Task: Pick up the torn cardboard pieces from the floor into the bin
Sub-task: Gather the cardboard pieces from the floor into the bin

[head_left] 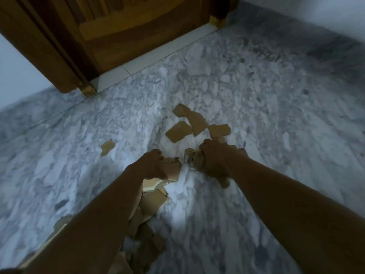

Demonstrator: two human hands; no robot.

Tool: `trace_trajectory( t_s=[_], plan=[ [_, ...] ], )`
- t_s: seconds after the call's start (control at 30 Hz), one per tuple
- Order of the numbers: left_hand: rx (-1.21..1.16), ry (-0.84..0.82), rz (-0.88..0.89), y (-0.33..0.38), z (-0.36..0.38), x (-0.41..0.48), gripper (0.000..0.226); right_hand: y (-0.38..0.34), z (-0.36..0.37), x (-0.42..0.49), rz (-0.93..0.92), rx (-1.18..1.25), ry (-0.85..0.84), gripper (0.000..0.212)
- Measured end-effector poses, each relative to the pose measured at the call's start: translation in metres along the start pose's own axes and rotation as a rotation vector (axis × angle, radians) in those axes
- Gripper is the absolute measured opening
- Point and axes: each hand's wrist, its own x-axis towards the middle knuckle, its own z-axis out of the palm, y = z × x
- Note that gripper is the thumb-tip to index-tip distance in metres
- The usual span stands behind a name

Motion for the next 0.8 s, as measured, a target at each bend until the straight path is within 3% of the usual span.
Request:
trace_trajectory(
  t_s=[0.1, 0.2, 0.3, 0.4, 0.57, 0.63, 0.73, 0.8],
  plan=[
    [-0.098, 0.039, -0.041, -0.006, 0.004, 0.008, 0.071, -0.006, 0.004, 0.015, -0.047, -0.119, -0.099, 0.053],
    [-0.054, 0.038, -0.020, -0.001, 0.007, 0.007, 0.066, -0.007, 0.003, 0.015, -0.063, -0.182, -0.063, 0.054],
    [-0.103, 0.030, -0.065, 0.002, 0.009, 0.008, 0.073, -0.008, 0.006, 0.004, -0.087, -0.081, -0.013, 0.054],
    [-0.118, -0.023, -0.071, 0.002, 0.002, 0.005, 0.074, 0.000, 0.008, -0.013, -0.058, 0.222, 0.064, 0.023],
    [-0.204, 0.001, -0.004, 0.019, -0.031, 0.006, 0.050, 0.071, -0.040, -0.038, 0.257, 0.587, 0.305, 0.039],
    [-0.282, 0.022, 0.042, 0.037, -0.039, 0.012, 0.037, 0.100, -0.045, -0.048, 0.377, 0.686, 0.413, 0.036],
    [-0.294, -0.069, 0.112, 0.080, -0.041, 0.019, 0.044, 0.122, -0.018, -0.064, 0.583, 0.614, 0.490, 0.036],
    [-0.291, -0.096, 0.200, 0.111, -0.033, 0.026, 0.033, 0.127, 0.011, -0.075, 0.630, 0.524, 0.453, 0.035]
  ],
)
